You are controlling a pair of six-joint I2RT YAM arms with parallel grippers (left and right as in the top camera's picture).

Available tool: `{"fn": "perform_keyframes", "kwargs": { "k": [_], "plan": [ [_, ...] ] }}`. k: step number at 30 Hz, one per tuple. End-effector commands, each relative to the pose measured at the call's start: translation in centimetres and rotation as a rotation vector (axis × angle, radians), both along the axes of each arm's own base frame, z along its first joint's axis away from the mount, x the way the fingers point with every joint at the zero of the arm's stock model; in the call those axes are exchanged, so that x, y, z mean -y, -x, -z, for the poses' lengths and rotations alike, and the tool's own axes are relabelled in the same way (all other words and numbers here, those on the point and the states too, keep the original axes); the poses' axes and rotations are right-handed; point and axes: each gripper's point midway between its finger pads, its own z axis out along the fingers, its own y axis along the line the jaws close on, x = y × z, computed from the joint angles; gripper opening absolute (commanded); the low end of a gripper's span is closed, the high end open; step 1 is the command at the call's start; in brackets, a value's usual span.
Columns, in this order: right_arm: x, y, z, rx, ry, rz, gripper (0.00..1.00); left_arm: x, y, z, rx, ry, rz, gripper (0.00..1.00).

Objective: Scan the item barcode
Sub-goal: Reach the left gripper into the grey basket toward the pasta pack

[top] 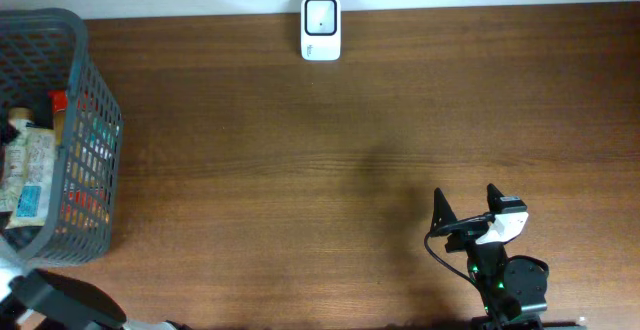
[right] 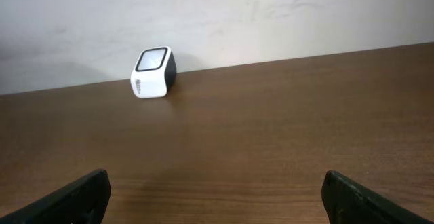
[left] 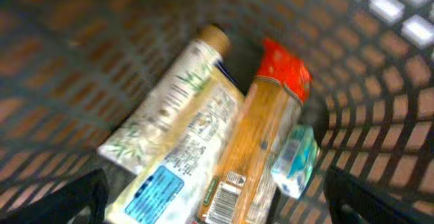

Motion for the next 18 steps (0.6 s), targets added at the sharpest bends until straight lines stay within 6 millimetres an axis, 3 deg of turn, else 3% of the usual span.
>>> {"fn": "perform_keyframes", "kwargs": {
  "k": [1, 5, 7, 14, 18],
  "plan": [
    [-0.1, 0.0, 0.3, -0.005, -0.005, -0.006, 0.99, 1.2, -2.0, 5.9, -0.054, 0.064, 0.246, 1.00],
    [-0.1, 0.0, 0.3, -0.005, -0.005, -0.006, 0.99, 1.2, -2.6, 12.6, -0.126, 0.198, 0.266, 0.96],
    [-0.1, 0.0, 0.3, -0.005, -0.005, -0.006, 0.99, 2.2, -3.1, 15.3, -0.132, 0.261, 0.343, 0.87],
    [-0.1, 0.0, 0.3, -0.005, -0.005, -0.006, 0.99, 4.4, -5.3, 16.3, -0.105, 0.285, 0.420, 0.74],
    [-0.1, 0.0, 0.3, -0.006, -0.004, -0.006, 0.99, 5.7, -6.5, 15.9, -0.100, 0.276, 0.459, 0.73]
  ]
}}
